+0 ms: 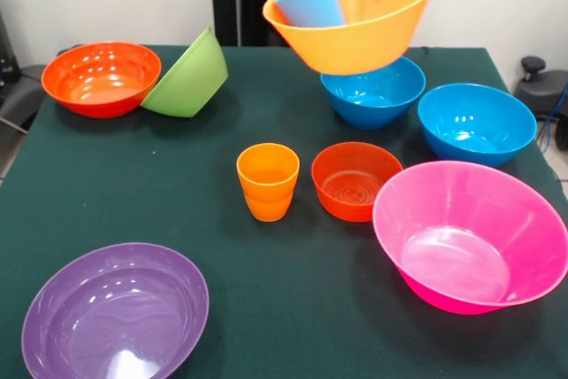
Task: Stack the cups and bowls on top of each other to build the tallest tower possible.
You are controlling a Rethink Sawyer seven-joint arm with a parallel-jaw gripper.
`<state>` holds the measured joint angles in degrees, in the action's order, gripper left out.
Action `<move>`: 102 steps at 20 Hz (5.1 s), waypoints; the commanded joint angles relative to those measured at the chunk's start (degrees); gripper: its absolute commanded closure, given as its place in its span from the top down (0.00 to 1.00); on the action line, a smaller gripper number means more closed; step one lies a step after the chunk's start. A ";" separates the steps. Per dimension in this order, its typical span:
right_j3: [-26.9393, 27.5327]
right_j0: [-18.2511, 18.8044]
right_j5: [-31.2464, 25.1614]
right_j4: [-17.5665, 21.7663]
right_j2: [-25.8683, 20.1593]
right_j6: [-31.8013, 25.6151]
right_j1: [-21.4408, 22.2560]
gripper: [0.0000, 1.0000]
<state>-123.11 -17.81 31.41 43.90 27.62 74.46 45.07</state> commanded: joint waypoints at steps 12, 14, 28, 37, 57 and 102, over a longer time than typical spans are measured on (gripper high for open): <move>-2.12 -1.55 -2.81 -7.10 -1.46 9.46 -11.06 0.00; -2.37 -1.00 -2.91 -7.15 -2.31 10.32 -11.95 0.00; -4.57 -5.54 -9.78 -10.41 -4.86 12.64 -10.92 0.00; -4.00 -11.51 -14.00 -13.41 -4.08 14.13 -9.28 0.00; 4.09 -12.51 -9.17 -14.08 -2.68 13.95 -13.96 0.00; 4.59 -15.32 10.83 -26.09 -0.78 15.45 -20.45 0.00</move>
<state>-123.10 -33.73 35.94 22.99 29.30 81.51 26.60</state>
